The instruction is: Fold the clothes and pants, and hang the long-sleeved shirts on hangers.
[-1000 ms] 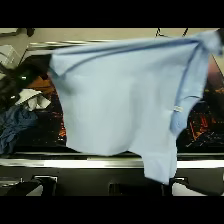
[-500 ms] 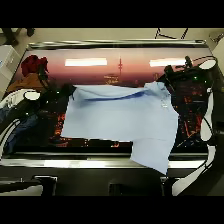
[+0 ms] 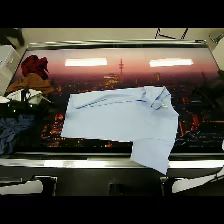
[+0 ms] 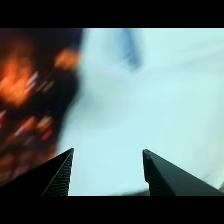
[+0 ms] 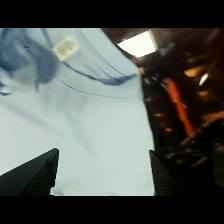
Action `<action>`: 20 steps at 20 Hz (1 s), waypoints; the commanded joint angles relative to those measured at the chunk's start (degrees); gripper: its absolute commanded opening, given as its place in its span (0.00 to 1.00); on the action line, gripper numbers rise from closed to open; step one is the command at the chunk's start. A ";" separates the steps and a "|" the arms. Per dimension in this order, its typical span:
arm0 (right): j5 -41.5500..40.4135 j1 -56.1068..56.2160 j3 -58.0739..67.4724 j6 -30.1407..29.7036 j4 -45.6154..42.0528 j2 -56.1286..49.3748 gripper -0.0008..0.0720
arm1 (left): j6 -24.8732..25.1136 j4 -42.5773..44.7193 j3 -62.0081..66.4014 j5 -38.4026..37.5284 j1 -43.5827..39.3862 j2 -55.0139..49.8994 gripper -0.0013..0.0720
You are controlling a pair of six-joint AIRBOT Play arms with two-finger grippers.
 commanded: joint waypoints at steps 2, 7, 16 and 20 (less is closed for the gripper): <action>-1.11 -2.16 -18.45 -2.91 -8.02 9.40 0.91 | 2.14 6.03 -10.40 -4.31 2.73 -0.20 0.69; -0.09 -2.16 -24.57 -3.91 -8.00 10.56 0.91 | 5.20 1.84 -13.90 -0.70 1.57 -1.92 0.69; -1.31 -2.16 -27.61 -4.37 -11.23 10.91 0.87 | 6.21 -3.19 -13.66 0.74 -4.15 -4.07 0.05; -9.40 -2.16 -40.63 -5.60 -6.56 10.97 0.86 | 6.71 -3.21 -13.66 0.79 -3.87 -2.40 0.05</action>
